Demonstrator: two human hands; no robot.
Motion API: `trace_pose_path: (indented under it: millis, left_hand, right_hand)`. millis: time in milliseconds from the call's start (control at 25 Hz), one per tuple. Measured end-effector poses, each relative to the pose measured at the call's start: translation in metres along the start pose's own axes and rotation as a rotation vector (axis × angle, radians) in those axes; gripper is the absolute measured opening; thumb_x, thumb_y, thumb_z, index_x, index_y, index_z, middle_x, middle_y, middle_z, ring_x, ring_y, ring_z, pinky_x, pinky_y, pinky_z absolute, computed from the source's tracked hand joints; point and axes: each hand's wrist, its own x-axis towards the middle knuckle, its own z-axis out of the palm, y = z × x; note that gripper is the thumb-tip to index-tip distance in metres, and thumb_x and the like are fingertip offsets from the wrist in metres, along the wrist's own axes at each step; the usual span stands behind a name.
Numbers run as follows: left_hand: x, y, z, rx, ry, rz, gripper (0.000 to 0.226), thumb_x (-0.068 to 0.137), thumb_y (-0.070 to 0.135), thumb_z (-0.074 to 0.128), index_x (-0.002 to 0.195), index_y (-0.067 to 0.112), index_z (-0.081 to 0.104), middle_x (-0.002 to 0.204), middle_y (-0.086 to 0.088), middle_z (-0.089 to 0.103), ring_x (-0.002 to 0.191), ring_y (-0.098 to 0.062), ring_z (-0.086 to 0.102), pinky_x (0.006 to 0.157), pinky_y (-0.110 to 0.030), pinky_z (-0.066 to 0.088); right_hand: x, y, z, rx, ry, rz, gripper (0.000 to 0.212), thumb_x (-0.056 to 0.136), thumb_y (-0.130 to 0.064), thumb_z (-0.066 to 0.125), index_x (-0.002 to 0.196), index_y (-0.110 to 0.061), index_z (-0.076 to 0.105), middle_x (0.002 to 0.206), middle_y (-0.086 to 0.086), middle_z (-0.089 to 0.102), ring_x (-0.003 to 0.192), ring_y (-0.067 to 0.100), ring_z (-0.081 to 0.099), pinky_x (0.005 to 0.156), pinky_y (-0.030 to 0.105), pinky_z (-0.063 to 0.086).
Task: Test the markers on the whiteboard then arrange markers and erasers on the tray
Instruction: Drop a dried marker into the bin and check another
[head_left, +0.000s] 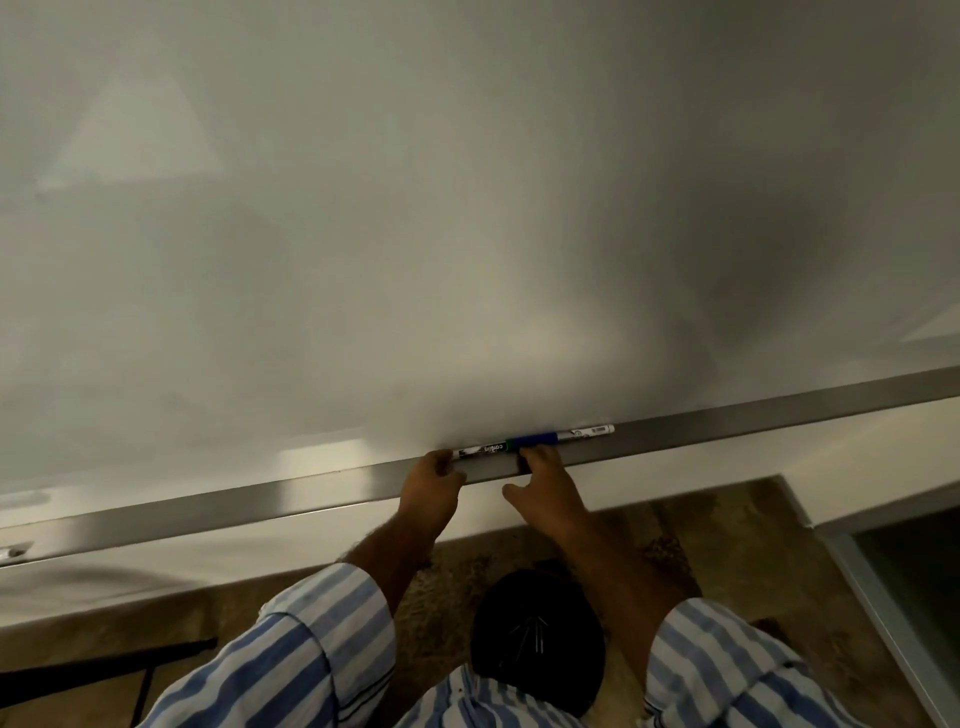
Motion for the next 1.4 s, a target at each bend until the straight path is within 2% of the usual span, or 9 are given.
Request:
trace_pose_path:
  millis: [200,360,520,760,960,1080,1120,1240,1400]
  left_hand:
    - [0.008,0.012,0.007,-0.041,-0.003,-0.05,0.041,0.094,0.0,0.067,0.133,0.012,0.058,0.115,-0.007,0.065,0.101,-0.027,0.065,0.091,-0.043,0.061]
    - [0.016,0.018,0.007,-0.127,0.044,-0.076,0.031,0.09,-0.004,0.068,0.117,0.01,0.063,0.103,-0.006,0.066,0.098,-0.029,0.068,0.09,-0.043,0.063]
    - [0.016,0.011,0.006,-0.205,0.024,-0.132,0.017,0.088,-0.006,0.073,0.102,0.004,0.073,0.098,-0.016,0.073,0.094,-0.032,0.073,0.082,-0.038,0.064]
    - [0.017,0.015,0.007,-0.351,0.026,-0.174,0.011,0.093,0.005,0.074,0.104,0.002,0.073,0.089,-0.019,0.074,0.083,-0.031,0.074,0.076,-0.037,0.066]
    - [0.017,0.011,0.009,-0.232,0.146,-0.139,0.006,0.093,0.007,0.07,0.094,0.011,0.075,0.094,-0.017,0.075,0.092,-0.037,0.074,0.085,-0.046,0.066]
    - [0.016,0.006,0.008,-0.176,0.172,-0.109,0.023,0.09,0.003,0.067,0.076,0.022,0.07,0.091,-0.012,0.072,0.093,-0.038,0.072,0.091,-0.049,0.063]
    - [0.014,0.006,0.008,-0.174,0.153,-0.104,0.024,0.09,0.001,0.066,0.079,0.021,0.071,0.094,-0.012,0.071,0.093,-0.035,0.071,0.09,-0.048,0.062]
    - [0.013,0.009,0.01,-0.135,0.082,-0.086,0.035,0.093,-0.001,0.067,0.128,0.006,0.068,0.111,-0.013,0.07,0.098,-0.029,0.071,0.082,-0.036,0.062]
    - [0.007,0.01,0.003,-0.12,0.092,-0.072,0.038,0.089,-0.002,0.07,0.126,0.007,0.069,0.101,-0.004,0.071,0.092,-0.026,0.072,0.077,-0.033,0.062]
  right_hand:
    - [0.005,-0.002,0.008,-0.009,-0.003,0.015,0.052,0.1,-0.018,0.069,0.149,-0.013,0.053,0.163,0.003,0.028,0.136,0.024,0.053,0.114,0.029,0.041]
    - [0.009,-0.003,0.012,0.097,0.032,0.015,0.042,0.099,-0.013,0.069,0.14,-0.014,0.062,0.154,0.005,0.043,0.129,0.024,0.057,0.107,0.024,0.041]
    - [0.007,-0.006,0.018,0.417,0.015,0.09,0.039,0.102,-0.014,0.066,0.141,-0.017,0.063,0.137,0.005,0.064,0.114,0.022,0.068,0.099,0.037,0.061]
    - [0.014,-0.007,0.016,0.659,0.007,0.192,0.034,0.103,-0.013,0.064,0.137,-0.015,0.066,0.121,0.007,0.072,0.103,0.02,0.072,0.086,0.029,0.063]
    - [0.023,0.005,0.0,0.479,0.178,0.207,0.03,0.098,-0.013,0.069,0.128,-0.016,0.068,0.115,0.006,0.071,0.098,0.023,0.071,0.095,0.043,0.063]
    - [0.026,0.009,0.001,0.326,0.173,0.208,0.033,0.094,-0.018,0.073,0.126,-0.014,0.066,0.121,0.012,0.065,0.101,0.03,0.071,0.095,0.05,0.063]
    - [0.027,0.009,0.004,0.303,0.154,0.203,0.03,0.093,-0.019,0.073,0.122,-0.014,0.066,0.122,0.015,0.063,0.101,0.032,0.07,0.094,0.051,0.063]
    - [0.023,0.007,0.007,0.349,0.132,0.174,0.023,0.093,-0.021,0.073,0.114,-0.02,0.065,0.121,0.015,0.063,0.102,0.034,0.07,0.094,0.054,0.062]
    - [0.004,-0.014,-0.003,0.618,0.25,0.147,0.022,0.094,-0.027,0.079,0.106,-0.031,0.061,0.106,-0.006,0.067,0.102,0.02,0.068,0.095,0.047,0.062]
